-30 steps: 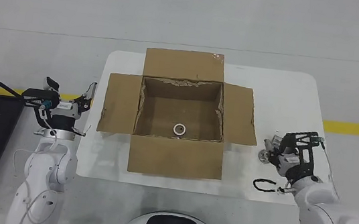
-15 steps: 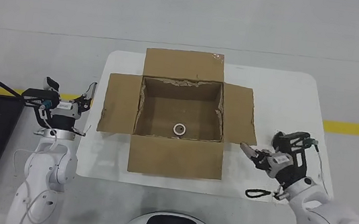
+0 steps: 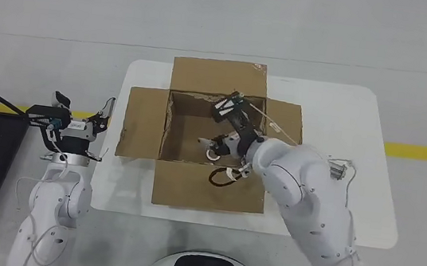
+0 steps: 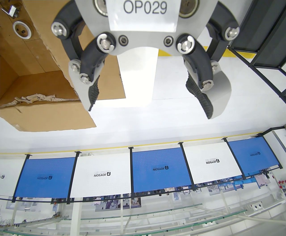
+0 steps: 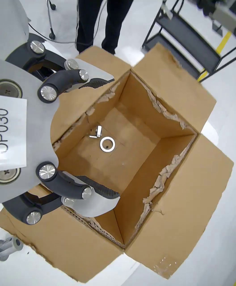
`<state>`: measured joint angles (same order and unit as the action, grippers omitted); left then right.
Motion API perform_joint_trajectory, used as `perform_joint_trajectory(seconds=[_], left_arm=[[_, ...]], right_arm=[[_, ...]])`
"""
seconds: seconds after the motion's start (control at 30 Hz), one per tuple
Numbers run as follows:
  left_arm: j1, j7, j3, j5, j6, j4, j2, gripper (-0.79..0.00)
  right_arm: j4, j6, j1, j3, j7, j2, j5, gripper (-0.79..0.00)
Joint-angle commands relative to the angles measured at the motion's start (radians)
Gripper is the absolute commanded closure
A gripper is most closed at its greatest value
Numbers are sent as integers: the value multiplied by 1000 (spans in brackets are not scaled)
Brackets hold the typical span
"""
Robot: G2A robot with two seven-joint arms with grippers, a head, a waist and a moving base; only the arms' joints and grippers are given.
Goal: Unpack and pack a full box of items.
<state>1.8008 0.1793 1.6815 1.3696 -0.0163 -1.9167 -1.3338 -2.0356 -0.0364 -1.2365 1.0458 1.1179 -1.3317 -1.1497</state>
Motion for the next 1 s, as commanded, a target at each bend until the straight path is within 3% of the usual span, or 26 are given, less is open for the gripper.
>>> perform_joint_trajectory(seconds=[0.0, 0.27, 0.5, 0.7, 0.73, 0.97], left_arm=[[0, 0, 0, 0, 0, 0, 0, -785], [0, 0, 0, 0, 0, 0, 0, -785], [0, 0, 0, 0, 0, 0, 0, -785], [0, 0, 0, 0, 0, 0, 0, -785], [0, 0, 0, 0, 0, 0, 0, -785], [0, 0, 0, 0, 0, 0, 0, -785]], right_arm=[[-9, -28, -27, 41, -2, 1, 39, -785], [46, -28, -9, 26, 26, 2, -22, -785], [355, 25, 240, -127, 192, -41, -19, -785], [598, 38, 356, -263, 242, -85, -4, -480], [632, 44, 368, -279, 242, -92, -1, -388], [864, 58, 442, -356, 192, -142, 54, -366]])
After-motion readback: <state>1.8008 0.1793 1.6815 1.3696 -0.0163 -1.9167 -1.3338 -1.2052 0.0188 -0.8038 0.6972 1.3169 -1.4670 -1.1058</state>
